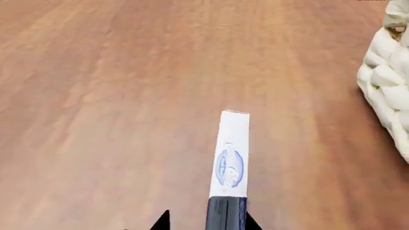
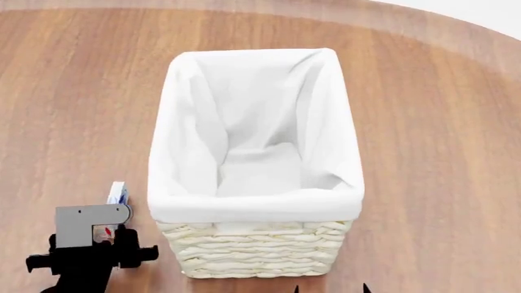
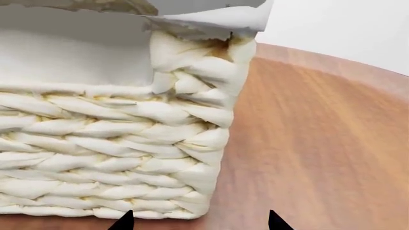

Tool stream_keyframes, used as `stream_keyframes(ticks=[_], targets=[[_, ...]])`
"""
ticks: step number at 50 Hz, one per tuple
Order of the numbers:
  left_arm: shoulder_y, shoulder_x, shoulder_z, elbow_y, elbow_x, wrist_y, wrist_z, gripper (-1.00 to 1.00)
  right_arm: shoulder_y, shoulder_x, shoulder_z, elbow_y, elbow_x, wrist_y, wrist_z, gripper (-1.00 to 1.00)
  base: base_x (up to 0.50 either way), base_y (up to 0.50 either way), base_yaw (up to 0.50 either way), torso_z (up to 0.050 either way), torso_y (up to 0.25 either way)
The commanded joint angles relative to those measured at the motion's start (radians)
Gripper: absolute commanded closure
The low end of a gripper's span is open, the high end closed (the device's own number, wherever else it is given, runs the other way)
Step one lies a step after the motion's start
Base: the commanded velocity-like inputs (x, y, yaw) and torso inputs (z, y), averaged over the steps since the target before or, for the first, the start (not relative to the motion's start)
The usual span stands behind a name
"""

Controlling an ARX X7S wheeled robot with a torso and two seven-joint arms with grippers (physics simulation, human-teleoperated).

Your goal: Pick up the cream cheese box, and put it in the basket.

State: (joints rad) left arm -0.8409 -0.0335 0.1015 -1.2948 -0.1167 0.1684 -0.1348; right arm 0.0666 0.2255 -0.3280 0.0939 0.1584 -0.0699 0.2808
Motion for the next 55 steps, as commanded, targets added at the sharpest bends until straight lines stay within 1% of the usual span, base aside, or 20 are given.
stream_keyframes(ticks=[1, 14, 21, 25, 27, 31, 33, 36, 38, 39, 40, 41, 44, 45, 47, 48, 50, 52, 53, 55], targets=[[-0.018, 0.002, -0.022, -0.013, 0.023, -0.002, 0.025, 1.0, 0.004, 0.002, -0.005, 0.007, 0.004, 0.0, 0.002, -1.0, 0.0, 0.0, 0.0, 0.0, 0.0], [-0.006, -0.006, -0.038, -0.013, 0.041, 0.006, 0.039, 1.0, 0.007, 0.003, -0.011, 0.015, 0.006, -0.003, 0.006, -1.0, 0.0, 0.0, 0.0, 0.0, 0.0], [-0.036, -0.031, -0.034, 0.003, 0.057, -0.014, 0.027, 1.0, 0.012, 0.003, -0.014, 0.023, 0.006, -0.005, 0.01, -1.0, 0.0, 0.0, 0.0, 0.0, 0.0], [0.077, -0.067, -0.022, 0.4, 0.067, -0.273, 0.003, 1.0, 0.013, 0.003, -0.014, 0.024, 0.008, -0.004, 0.011, -1.0, 0.0, 0.0, 0.0, 0.0, 0.0], [0.11, -0.083, -0.012, 0.534, 0.073, -0.364, 0.005, 1.0, 0.014, 0.003, -0.014, 0.025, 0.008, -0.006, 0.012, -1.0, 0.0, 0.0, 0.0, 0.0, 0.0], [0.141, -0.105, -0.006, 0.7, 0.075, -0.495, 0.004, 1.0, 0.013, 0.006, -0.012, 0.02, 0.012, -0.005, 0.015, -1.0, 0.0, 0.0, 0.0, 0.0, 0.0], [0.145, -0.109, 0.0, 0.726, 0.079, -0.512, 0.003, 1.0, 0.013, 0.007, -0.013, 0.019, 0.013, -0.005, 0.015, -1.0, 0.0, 0.0, 0.0, 0.0, 0.0], [0.161, -0.133, 0.017, 0.884, 0.085, -0.64, 0.019, 1.0, 0.012, 0.008, -0.013, 0.017, 0.015, -0.006, 0.017, -1.0, 0.0, 0.0, 0.0, 0.0, 0.0], [0.16, -0.144, 0.028, 0.944, 0.094, -0.693, 0.022, 1.0, 0.013, 0.008, -0.013, 0.018, 0.016, -0.006, 0.018, -1.0, 0.0, 0.0, 0.0, 0.0, 0.0], [0.16, -0.148, 0.027, 0.975, 0.082, -0.721, 0.041, 1.0, 0.013, 0.009, -0.013, 0.016, 0.017, -0.005, 0.018, -1.0, 0.0, 0.0, 0.0, 0.0, 0.0], [0.16, -0.172, 0.07, 1.042, 0.107, -0.767, 0.063, 1.0, 0.013, 0.01, -0.011, 0.014, 0.019, -0.003, 0.019, -1.0, 0.0, 0.0, 0.0, 0.0, 0.0], [0.164, -0.183, 0.08, 1.075, 0.094, -0.779, 0.098, 1.0, 0.013, 0.01, -0.011, 0.012, 0.021, -0.001, 0.019, -1.0, 0.0, 0.0, 0.0, 0.0, 0.0], [0.123, -0.206, 0.091, 1.137, 0.081, -0.891, 0.139, 1.0, 0.014, 0.011, -0.01, 0.014, 0.023, -0.002, 0.02, -1.0, 0.0, 0.0, 0.0, 0.0, 0.0], [0.099, -0.208, 0.074, 1.155, 0.071, -0.933, 0.139, 1.0, 0.015, 0.011, -0.01, 0.016, 0.024, -0.003, 0.02, -1.0, 0.0, 0.0, 0.0, 0.0, 0.0], [0.092, -0.22, 0.085, 1.195, 0.065, -0.966, 0.161, 1.0, 0.014, 0.012, -0.01, 0.014, 0.025, -0.002, 0.021, -1.0, 0.0, 0.0, 0.0, 0.0, 0.0], [0.063, -0.222, 0.073, 1.216, 0.053, -1.023, 0.169, 1.0, 0.014, 0.012, -0.011, 0.011, 0.025, 0.0, 0.021, -1.0, 0.0, 0.0, 0.0, 0.0, 0.0], [0.033, -0.239, 0.095, 1.257, 0.039, -1.08, 0.21, 1.0, 0.016, 0.011, -0.013, 0.017, 0.025, -0.003, 0.021, -1.0, 0.0, 0.0, 0.0, 0.0, 0.0], [-0.003, -0.24, 0.095, 1.291, 0.041, -1.141, 0.206, 1.0, 0.018, 0.011, -0.014, 0.02, 0.024, -0.003, 0.022, -1.0, 0.0, 0.0, 0.0, 0.0, 0.0], [-0.038, -0.255, 0.122, 1.327, 0.033, -1.195, 0.239, 1.0, 0.019, 0.012, -0.013, 0.02, 0.025, -0.003, 0.022, -1.0, 0.0, 0.0, 0.0, 0.0, 0.0], [-0.065, -0.259, 0.132, 1.356, 0.025, -1.241, 0.253, 1.0, 0.02, 0.012, -0.013, 0.02, 0.027, -0.003, 0.022, -1.0, 0.0, 0.0, 0.0, 0.0, 0.0]])
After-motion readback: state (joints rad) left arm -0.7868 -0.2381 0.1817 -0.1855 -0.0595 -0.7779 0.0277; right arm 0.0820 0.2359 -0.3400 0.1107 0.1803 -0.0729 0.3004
